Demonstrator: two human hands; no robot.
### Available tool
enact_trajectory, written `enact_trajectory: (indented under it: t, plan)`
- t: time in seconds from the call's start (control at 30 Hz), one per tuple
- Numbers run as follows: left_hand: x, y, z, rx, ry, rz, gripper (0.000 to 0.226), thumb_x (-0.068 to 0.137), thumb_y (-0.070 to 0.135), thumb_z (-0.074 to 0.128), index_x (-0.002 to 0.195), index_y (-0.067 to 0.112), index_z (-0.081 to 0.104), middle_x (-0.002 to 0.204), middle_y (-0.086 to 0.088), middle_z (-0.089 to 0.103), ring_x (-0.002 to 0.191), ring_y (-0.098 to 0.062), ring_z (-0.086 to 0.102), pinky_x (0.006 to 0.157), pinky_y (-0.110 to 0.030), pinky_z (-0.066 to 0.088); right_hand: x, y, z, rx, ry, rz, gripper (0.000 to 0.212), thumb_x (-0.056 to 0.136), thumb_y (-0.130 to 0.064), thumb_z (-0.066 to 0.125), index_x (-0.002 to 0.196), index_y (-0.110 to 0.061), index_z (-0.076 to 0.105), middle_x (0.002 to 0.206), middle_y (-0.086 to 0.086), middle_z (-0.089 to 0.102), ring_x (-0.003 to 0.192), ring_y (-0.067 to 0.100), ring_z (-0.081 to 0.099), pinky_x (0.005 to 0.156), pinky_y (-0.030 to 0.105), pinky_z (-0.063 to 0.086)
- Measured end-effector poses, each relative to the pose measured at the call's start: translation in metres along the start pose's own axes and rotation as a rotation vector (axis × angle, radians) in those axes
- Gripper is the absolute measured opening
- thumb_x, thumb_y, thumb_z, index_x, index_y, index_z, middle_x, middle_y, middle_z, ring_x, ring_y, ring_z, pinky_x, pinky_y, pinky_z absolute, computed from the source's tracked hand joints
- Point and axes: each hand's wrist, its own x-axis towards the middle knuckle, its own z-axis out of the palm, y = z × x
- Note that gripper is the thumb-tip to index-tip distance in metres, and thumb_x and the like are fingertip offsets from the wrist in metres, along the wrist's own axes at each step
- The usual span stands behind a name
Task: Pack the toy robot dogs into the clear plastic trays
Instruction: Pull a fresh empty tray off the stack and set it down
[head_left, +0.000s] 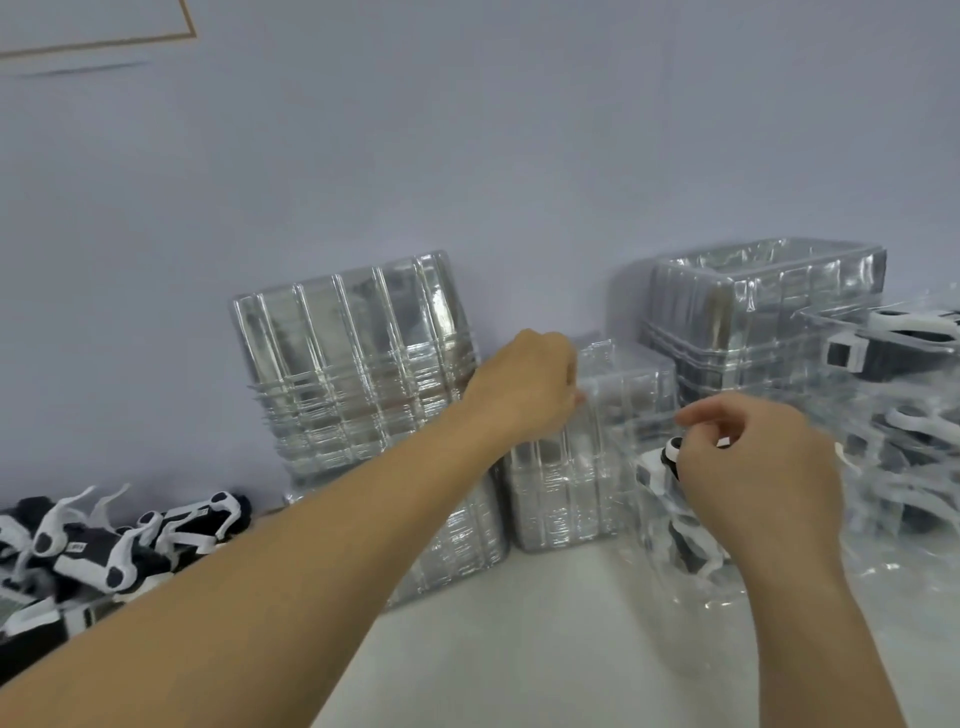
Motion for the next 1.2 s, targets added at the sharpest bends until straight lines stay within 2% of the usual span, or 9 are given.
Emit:
enact_trajectory:
  t: [0.17,0.3,0.47,0.57,0.77,0.9,1.03,1.1,1.2]
  plan:
    - [-0.008,-0.019,-0.061,0.418,0.439,0.063,0.048,0.091,0.048,0.063,0.129,0.019,0.055,0.126,-0.005,0.057,0.121,-0.028,0.047,0.096,-0.043,0.038,-0.001,-0.001,0.000,0.002,0.003,0.001,0.027,0.088,-0.008,0.054,0.083,-0.027,0.072,0.067,-0.017,0.059,0.060,0.011,0.058,0.058,0.030,0.044]
    - [-0.018,-0.059,-0.106,0.310,0.171,-0.294,0.066,0.077,0.067,0.072,0.113,0.017,0.050,0.116,-0.006,0.057,0.109,-0.030,0.054,0.090,-0.042,0.044,-0.002,-0.003,-0.001,0.054,0.006,0.009,0.026,0.089,-0.010,0.054,0.080,-0.028,0.071,0.072,-0.017,0.061,0.065,0.008,0.057,0.060,0.031,0.043]
    - [-0.023,-0.081,-0.130,0.078,0.070,-0.175,0.040,0.078,0.048,0.082,0.090,0.020,0.055,0.085,0.004,0.056,0.074,-0.012,0.052,0.061,-0.023,0.036,-0.002,-0.003,-0.003,0.102,0.022,0.012,0.028,0.088,-0.009,0.054,0.078,-0.028,0.072,0.075,-0.016,0.062,0.067,0.005,0.056,0.057,0.025,0.037]
    - [-0.019,-0.082,-0.141,0.008,0.064,-0.176,0.034,0.082,0.041,0.080,0.100,0.016,0.065,0.089,-0.003,0.068,0.075,-0.016,0.062,0.069,-0.026,0.048,-0.002,-0.005,-0.002,0.101,0.019,0.004,0.028,0.088,-0.009,0.054,0.078,-0.029,0.071,0.074,-0.015,0.062,0.064,0.007,0.056,0.055,0.023,0.037]
    - [-0.016,-0.088,-0.143,-0.028,0.109,-0.162,0.019,0.089,0.037,0.074,0.084,0.019,0.074,0.081,-0.010,0.075,0.068,-0.021,0.071,0.072,-0.030,0.056,0.000,-0.005,-0.002,0.142,0.074,-0.005,0.027,0.087,-0.007,0.055,0.077,-0.026,0.071,0.074,-0.015,0.063,0.067,0.002,0.055,0.059,0.020,0.036]
    - [-0.020,-0.094,-0.134,-0.066,0.279,-0.168,0.013,0.091,0.027,0.075,0.088,0.015,0.072,0.073,0.001,0.072,0.061,-0.010,0.064,0.049,-0.009,0.044,-0.003,-0.015,0.000,0.228,0.150,-0.086,0.028,0.086,-0.004,0.057,0.078,-0.027,0.071,0.074,-0.021,0.062,0.066,0.001,0.056,0.059,0.020,0.038]
    - [-0.039,-0.098,-0.127,-0.145,0.505,-0.170,0.014,0.093,0.018,0.072,0.082,0.010,0.071,0.072,-0.006,0.073,0.053,-0.010,0.064,0.054,-0.019,0.047,-0.009,-0.029,0.012,0.312,0.110,-0.171,0.029,0.087,-0.004,0.057,0.078,-0.029,0.071,0.077,-0.016,0.066,0.071,0.010,0.061,0.065,0.031,0.045]
    - [-0.054,-0.099,-0.123,-0.219,0.647,-0.168,0.012,0.092,0.015,0.071,0.083,0.006,0.072,0.076,-0.013,0.073,0.063,-0.025,0.066,0.063,-0.029,0.052,-0.015,-0.038,0.020,0.356,0.057,-0.200,0.031,0.087,-0.003,0.058,0.079,-0.029,0.071,0.077,-0.015,0.067,0.072,0.005,0.061,0.065,0.026,0.045]
    - [-0.081,-0.099,-0.109,-0.350,0.856,-0.189,0.008,0.090,0.012,0.071,0.084,0.010,0.075,0.079,-0.008,0.073,0.070,-0.021,0.060,0.065,-0.017,0.043,-0.028,-0.055,0.035,0.435,-0.079,-0.225,0.028,0.090,-0.007,0.060,0.087,-0.033,0.070,0.077,-0.018,0.067,0.074,0.000,0.063,0.065,0.013,0.046]
